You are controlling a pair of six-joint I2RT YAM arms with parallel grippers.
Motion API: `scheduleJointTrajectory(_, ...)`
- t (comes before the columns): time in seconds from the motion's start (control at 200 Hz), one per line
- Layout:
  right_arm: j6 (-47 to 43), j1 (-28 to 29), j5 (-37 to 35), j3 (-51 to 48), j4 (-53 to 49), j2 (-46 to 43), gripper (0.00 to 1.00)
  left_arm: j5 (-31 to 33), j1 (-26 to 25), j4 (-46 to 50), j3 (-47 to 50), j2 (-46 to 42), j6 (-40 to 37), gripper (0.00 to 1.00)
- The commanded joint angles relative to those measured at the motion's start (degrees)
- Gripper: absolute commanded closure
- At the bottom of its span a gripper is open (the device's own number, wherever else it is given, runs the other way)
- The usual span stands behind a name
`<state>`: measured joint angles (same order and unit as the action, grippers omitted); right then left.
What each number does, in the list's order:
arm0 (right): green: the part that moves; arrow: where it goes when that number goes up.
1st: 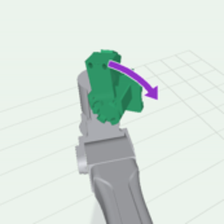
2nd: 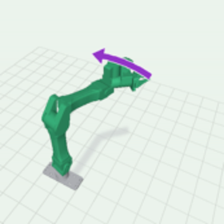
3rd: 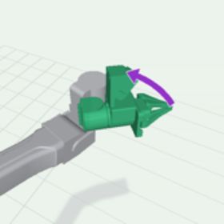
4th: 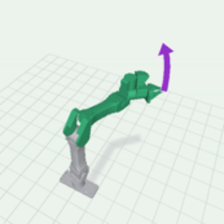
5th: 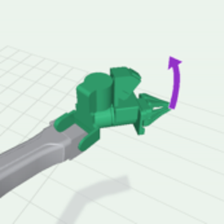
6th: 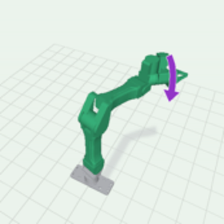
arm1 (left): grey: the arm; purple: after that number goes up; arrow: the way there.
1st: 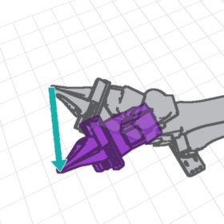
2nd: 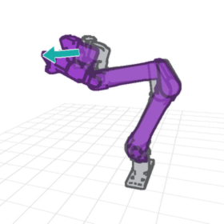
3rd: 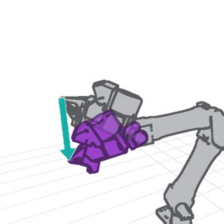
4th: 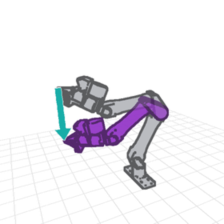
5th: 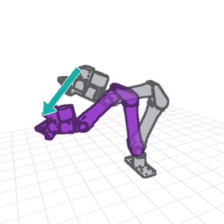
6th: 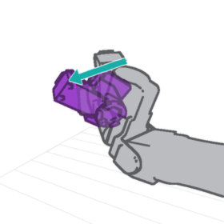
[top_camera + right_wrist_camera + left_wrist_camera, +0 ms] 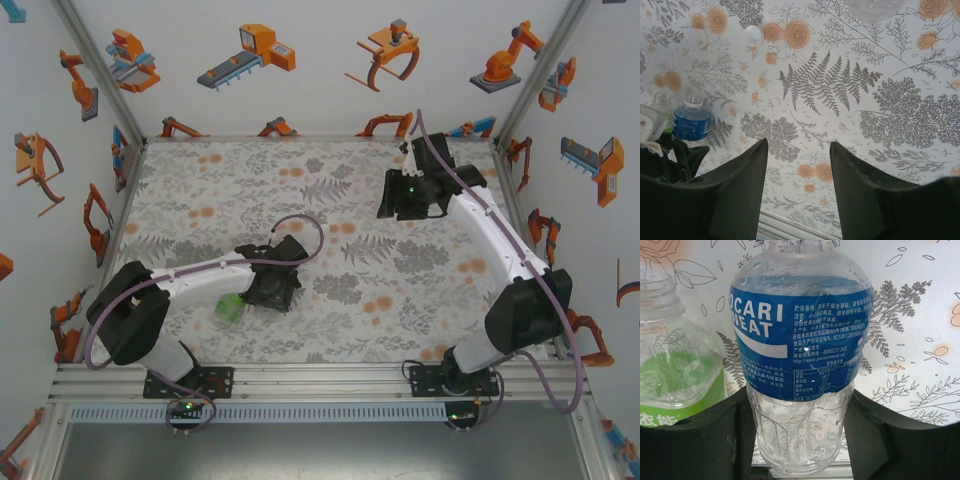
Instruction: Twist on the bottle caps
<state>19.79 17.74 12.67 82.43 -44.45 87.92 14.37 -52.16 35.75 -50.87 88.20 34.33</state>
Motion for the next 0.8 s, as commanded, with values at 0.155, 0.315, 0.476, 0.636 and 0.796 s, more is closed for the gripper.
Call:
scheduleJointTrajectory(0.155, 1.3, -0.1, 1.6, -1.1, 1.1, -3.4, 0.53, 0.3, -0.3, 0.3, -0.9, -0.2, -1.8, 0.79)
scheduleJointTrajectory(0.315, 1.2, 1.0, 2.2, -2.0, 2.5, -5.0, 0.56, 1.2, -0.3, 1.6, -3.3, -2.4, -5.4, 0.99)
scheduleJointTrajectory(0.476, 1.2, 3.4, 1.7, -2.1, 2.8, -5.0, 0.57, 2.4, 0.8, 3.8, -7.5, -5.3, -11.4, 1.0)
scheduleJointTrajectory(0.636, 1.2, 7.0, 0.2, -2.0, 3.6, -3.5, 0.57, -0.8, 4.1, 4.1, -12.1, -8.1, -18.9, 1.0)
scheduleJointTrajectory(0.796, 1.0, 10.9, -2.6, -0.7, 4.0, -0.2, 0.57, -7.8, 9.8, 2.0, -16.1, -11.8, -25.8, 1.0)
